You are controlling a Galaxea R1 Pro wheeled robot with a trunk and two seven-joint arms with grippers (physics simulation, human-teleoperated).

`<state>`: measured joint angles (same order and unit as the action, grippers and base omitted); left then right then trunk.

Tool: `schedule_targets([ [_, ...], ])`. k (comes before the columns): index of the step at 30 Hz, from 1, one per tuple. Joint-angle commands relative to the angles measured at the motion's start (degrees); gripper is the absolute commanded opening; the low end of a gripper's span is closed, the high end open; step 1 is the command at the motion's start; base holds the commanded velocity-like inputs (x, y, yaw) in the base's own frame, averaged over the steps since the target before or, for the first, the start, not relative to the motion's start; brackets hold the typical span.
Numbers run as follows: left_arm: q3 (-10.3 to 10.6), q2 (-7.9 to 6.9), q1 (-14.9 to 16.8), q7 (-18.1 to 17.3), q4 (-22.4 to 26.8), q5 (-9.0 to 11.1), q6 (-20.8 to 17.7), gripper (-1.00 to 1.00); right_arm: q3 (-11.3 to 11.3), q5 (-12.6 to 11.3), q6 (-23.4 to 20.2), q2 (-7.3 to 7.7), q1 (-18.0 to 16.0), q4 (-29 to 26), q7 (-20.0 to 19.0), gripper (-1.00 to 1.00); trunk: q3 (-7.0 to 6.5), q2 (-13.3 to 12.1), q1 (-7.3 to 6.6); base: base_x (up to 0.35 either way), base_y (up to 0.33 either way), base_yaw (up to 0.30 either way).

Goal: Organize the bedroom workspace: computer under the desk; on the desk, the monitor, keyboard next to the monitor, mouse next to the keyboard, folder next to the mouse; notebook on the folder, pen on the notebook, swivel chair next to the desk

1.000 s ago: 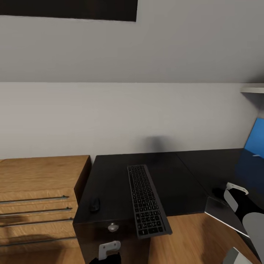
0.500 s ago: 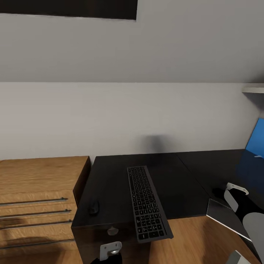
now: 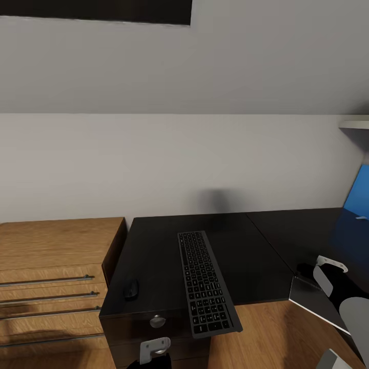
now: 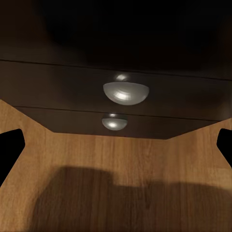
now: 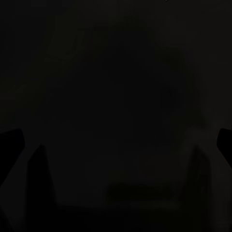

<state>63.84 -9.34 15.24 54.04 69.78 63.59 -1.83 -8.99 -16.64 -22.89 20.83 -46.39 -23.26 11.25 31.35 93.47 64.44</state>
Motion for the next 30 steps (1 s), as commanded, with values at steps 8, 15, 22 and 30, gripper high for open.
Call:
schedule_targets([
  [8, 0.14, -0.05, 0.07, 0.26, 0.09, 0.13, -0.19, 1.00, -0.02, -0.18, -0.23, 0.00, -0.01, -0.12, 0.35, 1.00, 0.06, 0.04, 0.00, 0.000, 0.000, 0.000],
  [15, 0.14, -0.34, 0.06, 0.21, -0.04, 0.13, -0.19, 1.00, 0.01, -0.15, -0.23, 0.00, -0.01, -0.12, 0.35, 1.00, 0.06, 0.04, 0.00, 0.000, 0.000, 0.000],
  [22, 0.14, -0.40, 0.08, 0.24, -0.08, 0.13, -0.19, 1.00, 0.01, -0.15, -0.23, 0.00, -0.01, -0.12, 0.35, 1.00, 0.06, 0.04, 0.00, -0.117, 0.000, 0.000],
  [30, 0.14, -0.41, 0.06, 0.26, -0.08, 0.13, -0.19, 1.00, 0.02, -0.15, -0.23, 0.00, -0.01, -0.12, 0.35, 1.00, 0.06, 0.04, 0.00, -0.060, 0.000, 0.000],
])
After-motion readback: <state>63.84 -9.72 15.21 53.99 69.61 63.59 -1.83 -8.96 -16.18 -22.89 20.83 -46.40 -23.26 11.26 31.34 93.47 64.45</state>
